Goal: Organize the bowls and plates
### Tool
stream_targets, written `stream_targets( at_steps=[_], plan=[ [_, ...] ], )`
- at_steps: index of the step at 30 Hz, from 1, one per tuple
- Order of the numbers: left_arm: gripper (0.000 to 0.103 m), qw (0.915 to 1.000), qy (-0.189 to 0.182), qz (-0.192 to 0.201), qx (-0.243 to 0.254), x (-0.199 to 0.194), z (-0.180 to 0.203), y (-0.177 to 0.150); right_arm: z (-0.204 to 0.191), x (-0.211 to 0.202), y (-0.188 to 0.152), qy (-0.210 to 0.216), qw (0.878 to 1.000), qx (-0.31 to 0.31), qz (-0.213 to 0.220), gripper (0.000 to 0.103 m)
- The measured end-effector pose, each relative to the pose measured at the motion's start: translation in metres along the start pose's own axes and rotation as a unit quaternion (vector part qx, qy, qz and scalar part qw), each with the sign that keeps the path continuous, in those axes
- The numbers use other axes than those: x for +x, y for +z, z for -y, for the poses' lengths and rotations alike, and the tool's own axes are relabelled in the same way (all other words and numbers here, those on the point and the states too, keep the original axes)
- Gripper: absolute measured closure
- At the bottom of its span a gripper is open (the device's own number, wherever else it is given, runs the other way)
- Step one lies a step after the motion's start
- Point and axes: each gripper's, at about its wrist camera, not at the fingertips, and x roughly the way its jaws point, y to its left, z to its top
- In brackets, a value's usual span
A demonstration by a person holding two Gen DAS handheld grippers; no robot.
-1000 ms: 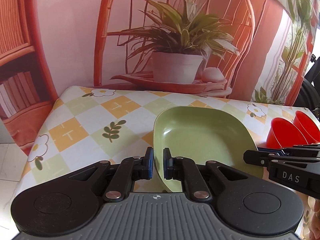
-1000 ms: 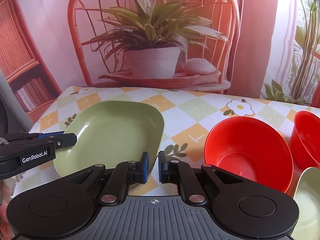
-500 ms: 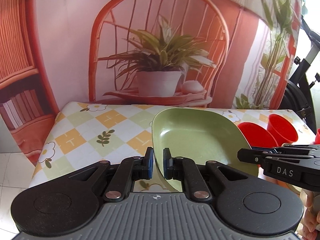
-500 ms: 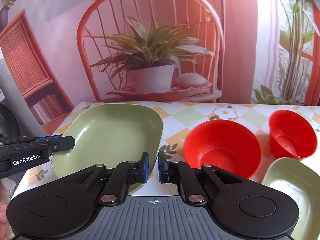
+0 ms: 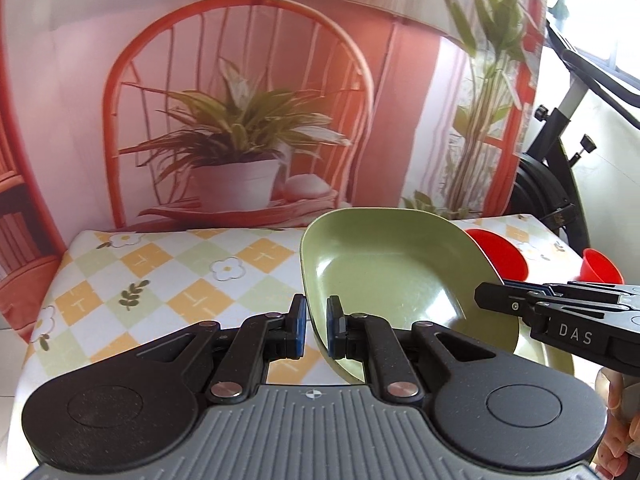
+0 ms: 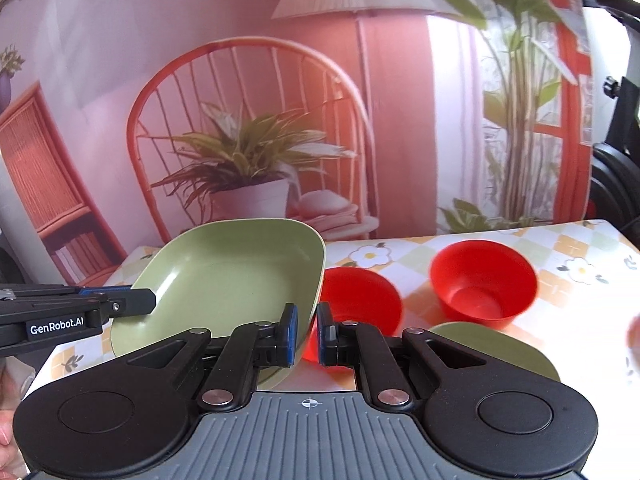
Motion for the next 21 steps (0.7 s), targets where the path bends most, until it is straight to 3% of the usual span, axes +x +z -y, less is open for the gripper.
stream_targets(
  at_steps=[21],
  plan=[
    [0.092,0.9964,-0.058,-0.029,0.054,0.019,0.088,-0.002,0.099,-0.064,-0.024,-0.024,0.996,0.079,0.033,0.093]
  ],
)
